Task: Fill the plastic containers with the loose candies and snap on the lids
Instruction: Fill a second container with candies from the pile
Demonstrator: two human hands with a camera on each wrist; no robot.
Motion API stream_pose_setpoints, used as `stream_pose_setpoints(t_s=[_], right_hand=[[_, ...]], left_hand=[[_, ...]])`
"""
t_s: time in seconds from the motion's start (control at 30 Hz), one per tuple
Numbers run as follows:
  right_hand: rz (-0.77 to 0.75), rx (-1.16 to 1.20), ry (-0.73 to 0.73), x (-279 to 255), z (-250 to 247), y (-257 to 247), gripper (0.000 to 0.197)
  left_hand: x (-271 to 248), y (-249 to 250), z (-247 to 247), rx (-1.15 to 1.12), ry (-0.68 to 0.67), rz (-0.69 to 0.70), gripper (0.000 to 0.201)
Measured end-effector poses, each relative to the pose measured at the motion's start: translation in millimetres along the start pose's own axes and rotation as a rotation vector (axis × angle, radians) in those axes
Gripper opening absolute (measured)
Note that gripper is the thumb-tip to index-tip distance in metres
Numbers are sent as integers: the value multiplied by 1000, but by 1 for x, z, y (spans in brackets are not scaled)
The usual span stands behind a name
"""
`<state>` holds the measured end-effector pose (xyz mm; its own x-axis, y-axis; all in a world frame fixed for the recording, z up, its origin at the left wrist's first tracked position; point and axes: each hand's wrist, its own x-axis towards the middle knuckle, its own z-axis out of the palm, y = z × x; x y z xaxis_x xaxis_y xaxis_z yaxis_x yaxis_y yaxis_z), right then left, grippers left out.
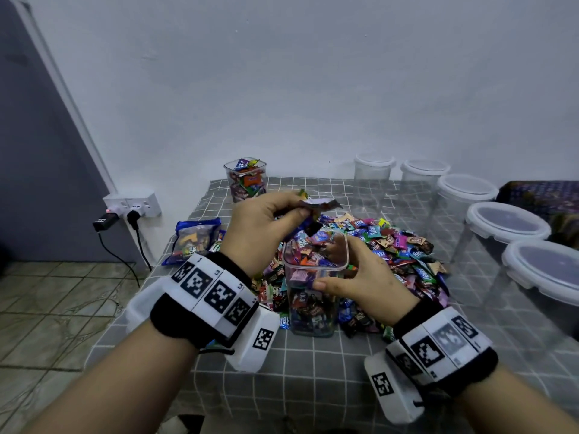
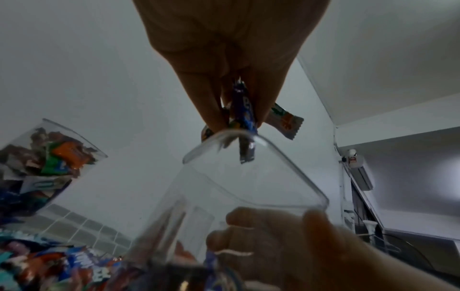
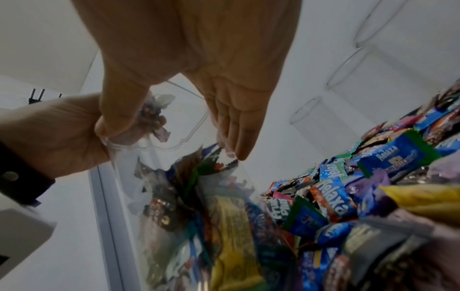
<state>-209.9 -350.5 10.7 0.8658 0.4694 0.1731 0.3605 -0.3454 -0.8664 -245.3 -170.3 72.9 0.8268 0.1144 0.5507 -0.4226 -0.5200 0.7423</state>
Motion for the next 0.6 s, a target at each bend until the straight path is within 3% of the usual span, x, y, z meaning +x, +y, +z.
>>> stream_pose_setpoints(t_s=[0.13,0.3,0.43,0.6], right_hand=[[-3,23,14,-2,0,-3,73],[-9,50,20,-3,0,-5,68],[-22,77,16,-3,1,-5,71],[-28,71,14,-2,2,-1,88]], left_hand=[[-4,-5,8,17,-87,-20,22],[-5,-5,10,32,-83,-30,20],[-5,1,10,86,-164,-5,13],[-4,4,7,148,-260,41,32]])
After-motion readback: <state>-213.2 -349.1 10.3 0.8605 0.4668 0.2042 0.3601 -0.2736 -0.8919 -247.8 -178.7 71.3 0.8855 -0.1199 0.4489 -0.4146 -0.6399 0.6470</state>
